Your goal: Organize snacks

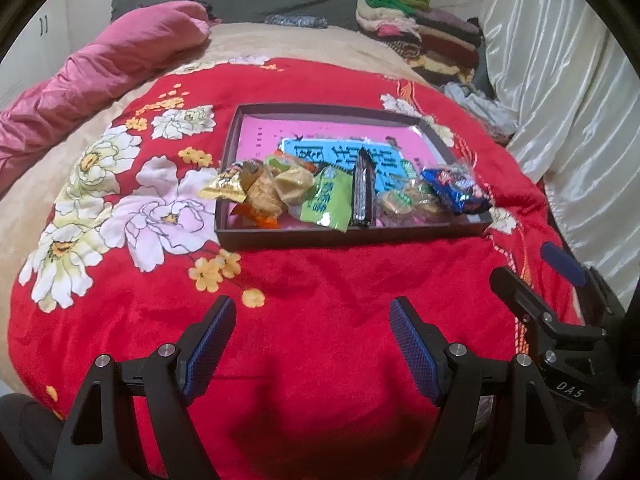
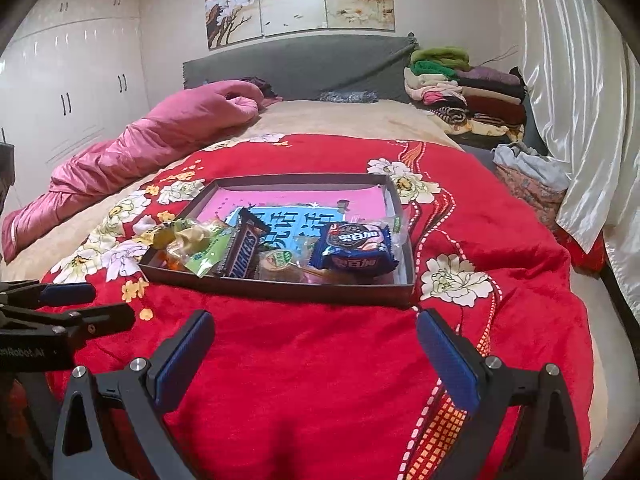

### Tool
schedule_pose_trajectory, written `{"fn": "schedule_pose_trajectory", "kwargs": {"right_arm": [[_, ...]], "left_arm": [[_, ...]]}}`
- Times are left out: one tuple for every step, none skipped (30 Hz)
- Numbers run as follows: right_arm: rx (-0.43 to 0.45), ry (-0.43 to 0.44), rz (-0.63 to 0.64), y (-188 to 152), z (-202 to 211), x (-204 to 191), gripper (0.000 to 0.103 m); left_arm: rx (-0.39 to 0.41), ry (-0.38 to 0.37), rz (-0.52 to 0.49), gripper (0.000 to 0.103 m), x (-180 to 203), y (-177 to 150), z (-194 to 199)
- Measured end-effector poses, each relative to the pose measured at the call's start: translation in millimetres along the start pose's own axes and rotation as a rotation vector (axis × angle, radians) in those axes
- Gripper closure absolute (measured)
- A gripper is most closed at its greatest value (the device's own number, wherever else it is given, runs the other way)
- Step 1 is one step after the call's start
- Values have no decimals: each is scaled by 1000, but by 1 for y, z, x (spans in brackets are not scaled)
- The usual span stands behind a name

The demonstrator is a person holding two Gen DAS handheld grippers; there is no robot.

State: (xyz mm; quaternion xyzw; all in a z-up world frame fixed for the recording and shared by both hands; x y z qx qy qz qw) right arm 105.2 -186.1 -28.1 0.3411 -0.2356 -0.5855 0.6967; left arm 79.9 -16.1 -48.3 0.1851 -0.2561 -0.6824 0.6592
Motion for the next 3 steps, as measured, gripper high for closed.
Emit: {"fn": "schedule_pose_trajectory", "kwargs": {"right_arm": [[2, 0, -2, 1, -1, 1, 1], [7, -4, -4, 2, -1, 4, 1], [10, -10, -6, 4, -3, 7, 1]], "left_arm": [[4, -1, 5, 23, -1, 1, 0], [11, -2, 8, 23, -2, 3, 0], [22, 6, 10, 23, -5, 6, 0]]}}
Point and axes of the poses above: each gripper's, at about its wrist camera, not at the fingertips, and z roughly against the way its jaws point, x to its right, y to its top, the point moved 8 cm from there along -z, roughly the way its jaws point, and after that the axes turned 7 degrees about -z, right-handed, at the moved point
